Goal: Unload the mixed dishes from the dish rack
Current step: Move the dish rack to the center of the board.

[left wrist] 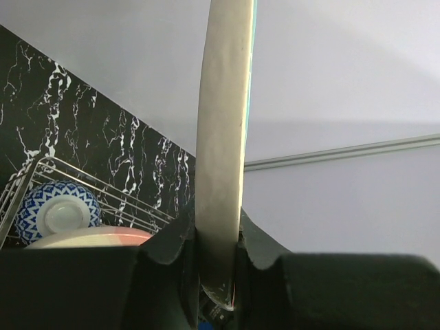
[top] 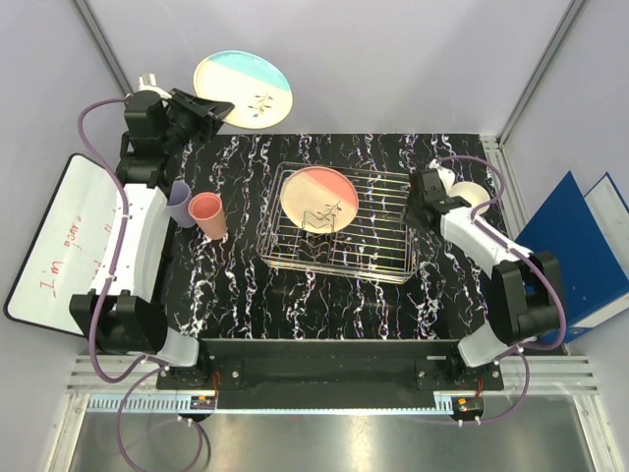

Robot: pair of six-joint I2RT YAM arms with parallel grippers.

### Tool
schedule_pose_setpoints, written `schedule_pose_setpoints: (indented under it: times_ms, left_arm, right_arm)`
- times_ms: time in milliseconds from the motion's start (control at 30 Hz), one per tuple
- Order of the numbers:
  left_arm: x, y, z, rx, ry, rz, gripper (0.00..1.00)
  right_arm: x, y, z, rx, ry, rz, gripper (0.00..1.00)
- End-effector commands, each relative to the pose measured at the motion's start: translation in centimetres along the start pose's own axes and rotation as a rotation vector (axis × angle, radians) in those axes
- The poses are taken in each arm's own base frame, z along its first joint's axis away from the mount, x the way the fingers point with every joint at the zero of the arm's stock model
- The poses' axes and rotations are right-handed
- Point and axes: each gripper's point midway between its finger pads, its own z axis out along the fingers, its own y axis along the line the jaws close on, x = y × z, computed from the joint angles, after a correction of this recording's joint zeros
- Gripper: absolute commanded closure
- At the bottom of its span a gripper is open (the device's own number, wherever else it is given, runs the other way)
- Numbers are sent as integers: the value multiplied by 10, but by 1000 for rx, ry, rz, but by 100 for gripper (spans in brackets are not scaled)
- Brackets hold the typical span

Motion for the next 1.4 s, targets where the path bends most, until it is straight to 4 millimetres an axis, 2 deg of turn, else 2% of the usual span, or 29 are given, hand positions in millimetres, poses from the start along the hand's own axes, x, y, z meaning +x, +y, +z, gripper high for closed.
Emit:
schedule_pose_setpoints:
  times_ms: [0,67,100,333,467,633,667,700,867,933,1067,1133,1167,1367]
  left_arm:
    - [-15,-87,-41,296,-79,82,100]
    - [-14,-85,-42,296,-78,79,100]
    - [-14,-85,-44,297,-79,81,100]
    - [-11,-83,-47,295,-76,87,100]
    - [-10,-83,-50,297,-75,89,100]
    - [-7,-79,-50,289,-68,94,100]
    - [-7,-78,-50,287,-69,93,100]
    - [-6,-77,-50,286,-64,94,100]
    - [-2,-70,-48,279,-50,77,100]
    - [0,-67,-46,278,-45,72,100]
    - [10,-55,-48,261,-21,62,100]
    - [13,-54,-54,263,-21,68,100]
    - [18,-47,-54,251,-9,62,100]
    - [35,-41,-67,257,24,61,100]
  right_arm:
    - [-35,22,0,-68,-75,13,69]
    - [-36,26,3,-77,-68,16,85]
    - [-35,26,6,-76,-61,15,100]
    - [-40,33,12,-89,-63,36,100]
    - [-54,38,22,-85,-73,68,100]
    - [-85,36,48,-66,-78,138,100]
    - [-83,34,59,-47,-59,139,100]
    - [-100,34,60,-47,-82,158,100]
    - [-133,31,81,-35,-89,206,100]
    - [-143,26,90,-23,-88,214,100]
    - [-160,31,110,-16,-80,186,100]
    - [-161,33,117,-12,-70,160,100]
    - [-164,35,122,-11,-65,152,100]
    - [-166,32,133,9,-56,108,100]
